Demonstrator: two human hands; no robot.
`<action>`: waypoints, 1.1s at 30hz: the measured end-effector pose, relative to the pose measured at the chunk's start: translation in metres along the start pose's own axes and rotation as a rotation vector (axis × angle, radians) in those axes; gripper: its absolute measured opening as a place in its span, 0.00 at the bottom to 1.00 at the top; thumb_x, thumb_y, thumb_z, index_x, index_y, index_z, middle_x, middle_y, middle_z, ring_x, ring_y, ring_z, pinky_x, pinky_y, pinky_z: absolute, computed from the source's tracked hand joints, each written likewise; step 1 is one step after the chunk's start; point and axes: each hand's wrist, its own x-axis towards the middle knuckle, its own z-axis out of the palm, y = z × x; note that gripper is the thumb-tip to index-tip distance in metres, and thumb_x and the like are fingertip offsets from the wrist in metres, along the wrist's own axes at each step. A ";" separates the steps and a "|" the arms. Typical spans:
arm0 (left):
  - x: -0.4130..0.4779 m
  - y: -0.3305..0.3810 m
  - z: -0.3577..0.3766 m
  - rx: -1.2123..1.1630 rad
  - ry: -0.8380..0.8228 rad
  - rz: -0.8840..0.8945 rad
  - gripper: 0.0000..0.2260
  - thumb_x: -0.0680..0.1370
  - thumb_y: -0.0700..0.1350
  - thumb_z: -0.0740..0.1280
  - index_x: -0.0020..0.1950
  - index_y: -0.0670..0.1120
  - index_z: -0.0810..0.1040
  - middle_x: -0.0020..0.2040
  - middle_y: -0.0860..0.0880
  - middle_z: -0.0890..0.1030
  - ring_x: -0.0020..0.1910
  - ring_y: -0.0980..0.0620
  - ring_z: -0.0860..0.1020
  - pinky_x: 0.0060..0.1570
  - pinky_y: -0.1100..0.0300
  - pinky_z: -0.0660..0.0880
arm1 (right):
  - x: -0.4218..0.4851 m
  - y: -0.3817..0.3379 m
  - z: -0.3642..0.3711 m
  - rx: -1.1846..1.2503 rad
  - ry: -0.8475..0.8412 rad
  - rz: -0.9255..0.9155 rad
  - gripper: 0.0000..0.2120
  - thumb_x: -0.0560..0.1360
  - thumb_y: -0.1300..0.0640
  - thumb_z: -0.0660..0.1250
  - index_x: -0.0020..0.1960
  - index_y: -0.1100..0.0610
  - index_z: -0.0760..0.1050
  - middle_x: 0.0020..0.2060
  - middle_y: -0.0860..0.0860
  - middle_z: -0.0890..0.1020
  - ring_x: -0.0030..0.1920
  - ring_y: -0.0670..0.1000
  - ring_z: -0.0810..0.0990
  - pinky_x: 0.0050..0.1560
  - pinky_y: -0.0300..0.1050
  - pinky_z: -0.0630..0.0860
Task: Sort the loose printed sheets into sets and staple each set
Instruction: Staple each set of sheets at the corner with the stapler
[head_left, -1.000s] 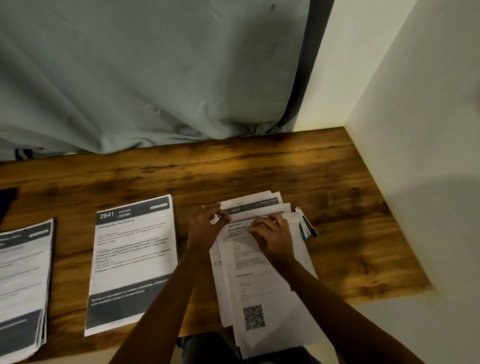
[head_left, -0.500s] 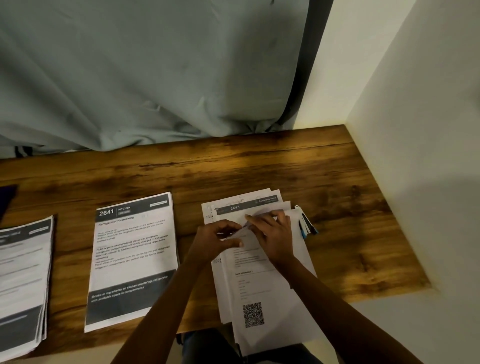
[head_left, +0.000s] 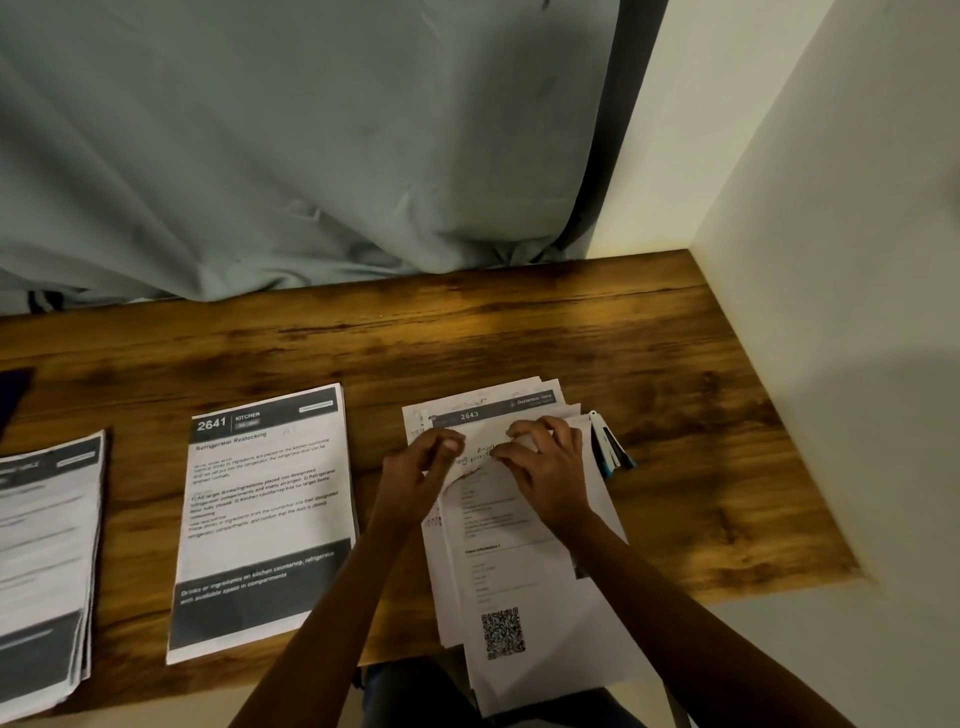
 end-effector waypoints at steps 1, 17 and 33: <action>0.002 -0.001 -0.001 -0.003 0.039 -0.057 0.18 0.80 0.56 0.57 0.54 0.44 0.77 0.42 0.53 0.81 0.39 0.54 0.81 0.34 0.68 0.76 | -0.003 0.001 -0.002 0.005 0.014 -0.009 0.09 0.73 0.48 0.64 0.45 0.49 0.81 0.50 0.50 0.82 0.57 0.54 0.70 0.54 0.47 0.65; 0.030 -0.023 0.003 0.454 -0.184 -0.246 0.13 0.76 0.43 0.68 0.59 0.42 0.74 0.63 0.45 0.73 0.63 0.47 0.71 0.59 0.58 0.71 | -0.019 0.009 -0.014 -0.073 0.056 -0.100 0.11 0.72 0.46 0.66 0.47 0.51 0.82 0.48 0.49 0.84 0.57 0.55 0.72 0.56 0.48 0.63; 0.005 -0.012 -0.002 -0.147 -0.038 -0.311 0.07 0.80 0.44 0.61 0.47 0.48 0.79 0.43 0.51 0.83 0.44 0.55 0.82 0.44 0.60 0.80 | 0.023 -0.007 0.011 -0.097 -0.237 0.130 0.14 0.73 0.46 0.60 0.49 0.48 0.82 0.45 0.45 0.84 0.54 0.53 0.75 0.53 0.45 0.64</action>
